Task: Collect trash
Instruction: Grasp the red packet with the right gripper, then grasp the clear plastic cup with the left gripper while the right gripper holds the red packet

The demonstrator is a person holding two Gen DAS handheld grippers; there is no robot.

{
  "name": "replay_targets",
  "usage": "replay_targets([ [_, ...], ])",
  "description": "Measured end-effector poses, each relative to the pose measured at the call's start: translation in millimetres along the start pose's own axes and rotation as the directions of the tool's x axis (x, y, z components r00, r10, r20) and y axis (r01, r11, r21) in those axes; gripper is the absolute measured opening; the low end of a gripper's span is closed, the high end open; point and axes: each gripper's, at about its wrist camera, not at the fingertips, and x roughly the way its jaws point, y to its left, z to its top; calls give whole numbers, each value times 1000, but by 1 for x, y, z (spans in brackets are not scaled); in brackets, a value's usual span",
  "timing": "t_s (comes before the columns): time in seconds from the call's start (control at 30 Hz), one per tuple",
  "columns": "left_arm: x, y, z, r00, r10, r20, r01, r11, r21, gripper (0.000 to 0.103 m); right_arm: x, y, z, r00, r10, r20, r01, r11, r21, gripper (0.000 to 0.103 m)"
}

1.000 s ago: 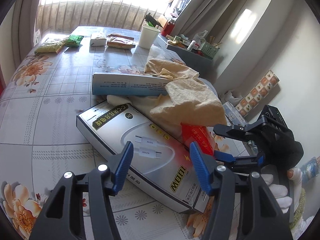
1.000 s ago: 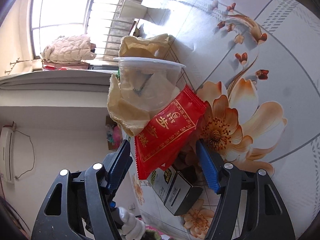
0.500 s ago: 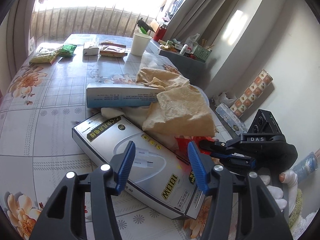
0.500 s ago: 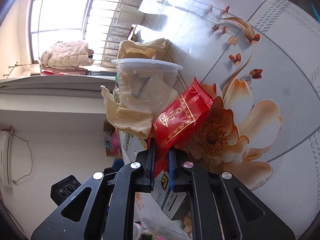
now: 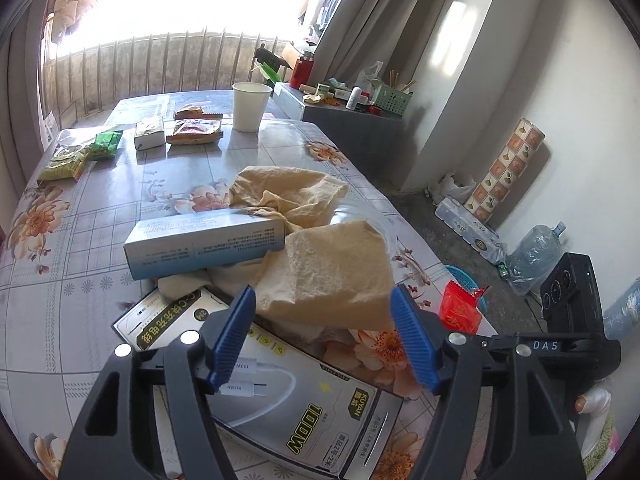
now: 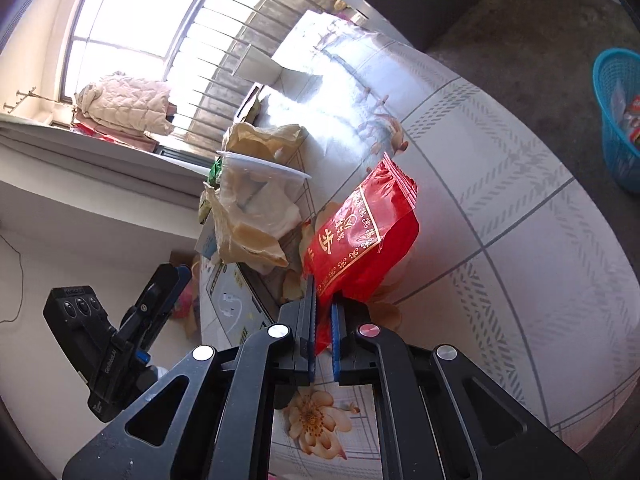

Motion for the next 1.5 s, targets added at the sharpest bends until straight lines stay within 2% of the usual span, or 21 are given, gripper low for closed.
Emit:
replay_targets([
  [0.13,7,-16,24,1000,2,8,-3,997,76,68,-9,5,1,994,-90,70,96,991,-93,4],
  [0.23,21,-32,44,1000,-5,-23,9,987,158,68,-9,10,3,985,-132,108,146,979,-142,4],
  [0.33,37,-53,63,999,27,-39,-14,952,307,68,-7,9,6,985,-129,113,145,978,-149,4],
  [0.37,43,-59,69,998,27,-58,-5,936,353,68,-6,7,6,985,-128,112,144,978,-148,4],
  [0.43,61,-71,78,990,2,-144,59,905,421,68,-6,4,6,986,-125,114,142,979,-149,4],
  [0.5,85,-80,86,969,-8,-246,125,878,462,68,-8,1,5,986,-120,114,136,980,-147,4],
  [0.57,112,-88,87,945,43,-325,141,842,520,68,-11,-2,4,986,-117,116,133,980,-146,4],
  [0.73,161,-104,73,842,203,-500,220,718,661,65,-20,-8,2,985,-112,128,130,982,-140,4],
  [0.8,168,-107,65,807,276,-523,221,680,700,59,-21,-10,2,985,-114,133,132,981,-139,5],
  [0.83,169,-109,62,795,313,-520,213,658,723,53,-22,-11,2,984,-113,134,132,982,-137,5],
  [0.87,169,-111,58,788,339,-514,210,636,743,50,-22,-12,3,984,-112,135,131,982,-137,5],
  [0.93,164,-114,52,785,358,-505,215,607,765,25,-24,-14,3,984,-111,137,130,982,-135,5],
  [1.0,157,-115,44,790,363,-495,218,588,779,14,-27,-15,2,983,-112,145,132,982,-137,5],
  [1.07,145,-117,39,808,348,-475,218,574,790,10,-28,-17,2,982,-111,149,132,982,-136,5],
  [1.1,140,-118,38,821,336,-461,210,572,793,9,-29,-18,2,983,-109,149,130,983,-133,5],
  [1.17,129,-121,41,842,302,-447,197,599,776,7,-31,-18,1,982,-111,153,132,982,-133,5],
  [1.27,108,-122,55,884,202,-421,181,683,707,5,-36,-19,0,981,-107,160,129,983,-130,5],
  [1.37,85,-118,66,916,104,-388,186,746,640,2,-38,-22,-2,981,-102,165,123,985,-122,5],
  [1.43,73,-117,70,927,56,-370,193,776,600,1,-39,-23,-2,981,-100,168,120,986,-116,5],
  [1.5,65,-116,71,926,18,-377,214,797,564,1,-40,-24,-3,980,-99,170,119,986,-114,4],
])
